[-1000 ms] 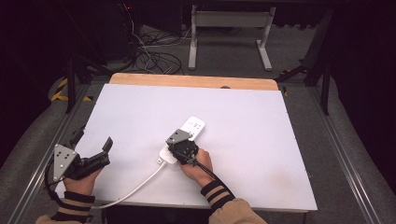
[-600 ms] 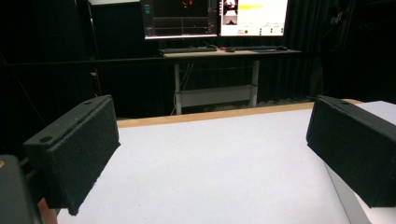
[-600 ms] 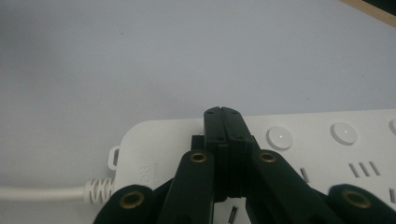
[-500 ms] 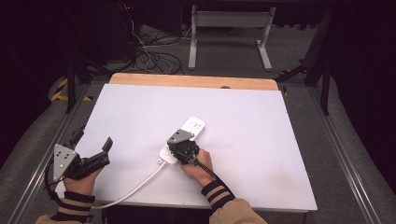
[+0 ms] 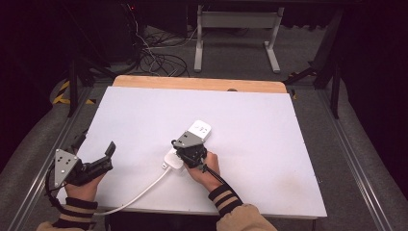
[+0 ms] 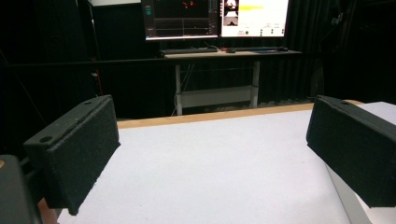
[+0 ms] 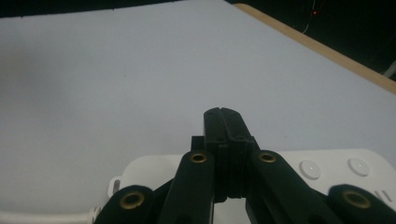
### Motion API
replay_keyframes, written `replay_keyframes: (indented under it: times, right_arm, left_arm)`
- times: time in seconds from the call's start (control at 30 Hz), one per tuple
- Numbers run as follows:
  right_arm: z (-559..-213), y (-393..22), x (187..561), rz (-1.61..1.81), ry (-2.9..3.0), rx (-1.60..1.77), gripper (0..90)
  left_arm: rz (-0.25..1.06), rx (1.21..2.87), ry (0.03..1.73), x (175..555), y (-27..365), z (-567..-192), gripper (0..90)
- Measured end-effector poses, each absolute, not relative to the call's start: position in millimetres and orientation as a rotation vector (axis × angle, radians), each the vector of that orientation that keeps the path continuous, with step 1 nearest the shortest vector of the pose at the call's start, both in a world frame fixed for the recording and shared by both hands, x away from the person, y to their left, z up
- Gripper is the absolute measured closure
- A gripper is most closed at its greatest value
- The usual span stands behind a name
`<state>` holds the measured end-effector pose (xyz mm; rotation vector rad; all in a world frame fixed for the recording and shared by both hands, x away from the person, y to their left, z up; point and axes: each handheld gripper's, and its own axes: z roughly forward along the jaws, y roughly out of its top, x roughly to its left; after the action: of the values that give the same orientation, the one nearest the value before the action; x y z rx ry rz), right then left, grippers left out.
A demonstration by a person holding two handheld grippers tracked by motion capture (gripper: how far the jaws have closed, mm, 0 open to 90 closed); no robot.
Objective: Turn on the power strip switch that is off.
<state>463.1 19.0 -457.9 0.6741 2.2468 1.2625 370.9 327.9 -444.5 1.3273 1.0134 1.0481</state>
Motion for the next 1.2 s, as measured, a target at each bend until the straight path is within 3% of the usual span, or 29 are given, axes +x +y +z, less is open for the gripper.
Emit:
replay_keyframes:
  times: [0.3,0.53,0.83,1.07,1.17,1.2]
  right_arm:
    - [-431,-25,454,1.521,1.993,0.673,90.0]
    - [-401,-105,430,1.691,1.72,0.698,90.0]
    - [-411,-219,396,1.703,1.412,0.813,90.0]
    - [-423,-227,399,1.653,1.402,0.871,90.0]
    - [-425,-223,399,1.629,1.416,0.853,83.7]
    - [-426,-223,399,1.627,1.409,0.848,77.2]
  left_arm:
    - [1.046,1.321,1.007,371,328,-443,3.1]
    - [1.043,1.315,1.009,372,327,-443,3.1]
    - [1.04,1.312,0.997,376,323,-442,3.2]
    - [1.025,1.316,0.992,379,322,-442,3.2]
    - [1.024,1.311,0.992,380,322,-442,3.2]
    - [1.024,1.312,0.992,380,322,-442,3.2]
